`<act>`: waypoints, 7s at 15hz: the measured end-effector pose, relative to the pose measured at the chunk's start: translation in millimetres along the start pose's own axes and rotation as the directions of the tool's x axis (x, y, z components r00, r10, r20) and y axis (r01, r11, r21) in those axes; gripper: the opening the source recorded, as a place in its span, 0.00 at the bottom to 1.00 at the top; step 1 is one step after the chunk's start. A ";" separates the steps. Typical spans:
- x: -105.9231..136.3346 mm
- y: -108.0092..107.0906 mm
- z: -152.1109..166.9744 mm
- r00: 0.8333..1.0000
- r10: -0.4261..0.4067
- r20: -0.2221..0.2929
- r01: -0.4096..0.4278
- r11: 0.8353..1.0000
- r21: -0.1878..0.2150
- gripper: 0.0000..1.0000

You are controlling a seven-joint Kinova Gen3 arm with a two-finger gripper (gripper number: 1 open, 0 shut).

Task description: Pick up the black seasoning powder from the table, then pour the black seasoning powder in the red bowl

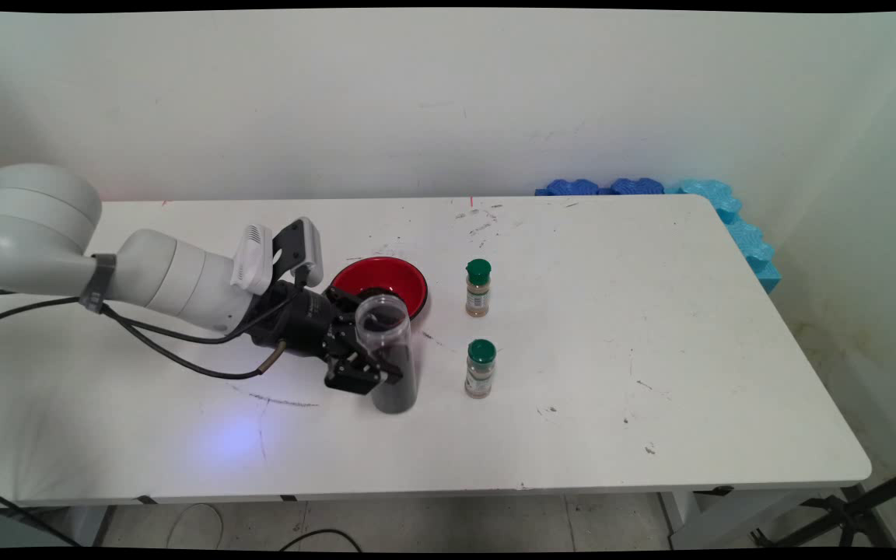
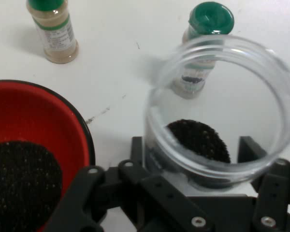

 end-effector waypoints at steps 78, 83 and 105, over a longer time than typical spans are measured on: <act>80.1 -92.1 -60.9 0.338 -0.894 0.296 0.920 0.380 0.099 0.00; 85.5 -97.8 -50.8 0.187 -0.937 0.295 0.971 0.222 0.087 0.00; 75.0 -143.9 -38.8 -0.353 -0.858 0.374 0.930 -0.366 0.037 0.00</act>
